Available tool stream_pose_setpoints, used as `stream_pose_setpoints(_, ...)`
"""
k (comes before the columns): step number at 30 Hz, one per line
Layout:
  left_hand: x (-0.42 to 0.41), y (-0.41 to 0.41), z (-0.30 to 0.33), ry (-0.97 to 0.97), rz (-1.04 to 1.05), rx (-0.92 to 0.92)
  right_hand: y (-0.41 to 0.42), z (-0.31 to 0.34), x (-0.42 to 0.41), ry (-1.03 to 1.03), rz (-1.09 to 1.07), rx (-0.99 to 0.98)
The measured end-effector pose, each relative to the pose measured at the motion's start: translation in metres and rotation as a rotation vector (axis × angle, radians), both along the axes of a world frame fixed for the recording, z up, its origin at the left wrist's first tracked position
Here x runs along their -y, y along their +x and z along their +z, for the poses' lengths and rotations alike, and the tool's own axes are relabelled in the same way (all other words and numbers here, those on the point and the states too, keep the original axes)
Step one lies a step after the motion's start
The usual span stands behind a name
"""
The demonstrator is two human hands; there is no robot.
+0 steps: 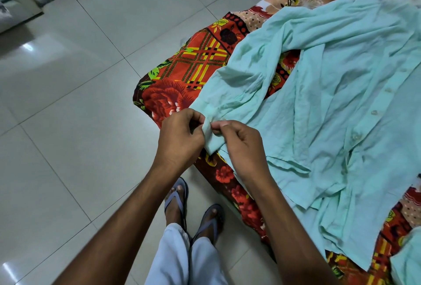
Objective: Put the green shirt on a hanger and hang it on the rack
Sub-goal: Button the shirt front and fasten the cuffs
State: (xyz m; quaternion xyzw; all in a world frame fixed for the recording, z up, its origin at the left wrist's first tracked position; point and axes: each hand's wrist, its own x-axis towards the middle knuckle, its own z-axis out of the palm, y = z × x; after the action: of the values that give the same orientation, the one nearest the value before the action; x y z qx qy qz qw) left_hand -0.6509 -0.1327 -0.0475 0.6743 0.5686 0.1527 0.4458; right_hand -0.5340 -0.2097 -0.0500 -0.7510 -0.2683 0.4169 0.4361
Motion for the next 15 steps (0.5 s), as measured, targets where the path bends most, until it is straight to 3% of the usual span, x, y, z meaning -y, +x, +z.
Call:
stream_pose_setpoints(4,0.003,-0.002,0.004,-0.096,0.044,0.117,-0.002,-0.001,-0.002,-0.022,0.055,0.178)
stream_pose_setpoints(7,0.006,-0.005,0.008,-0.151,0.075,0.220,-0.004,0.000,-0.006,-0.006,0.024,0.207)
stream_pose_setpoints(11,0.004,-0.008,0.004,-0.145,0.076,0.207,-0.002,0.000,-0.010,-0.082,-0.043,0.067)
stream_pose_setpoints(15,0.005,-0.005,-0.001,0.043,0.046,0.116,0.002,0.006,-0.020,-0.195,-0.128,-0.102)
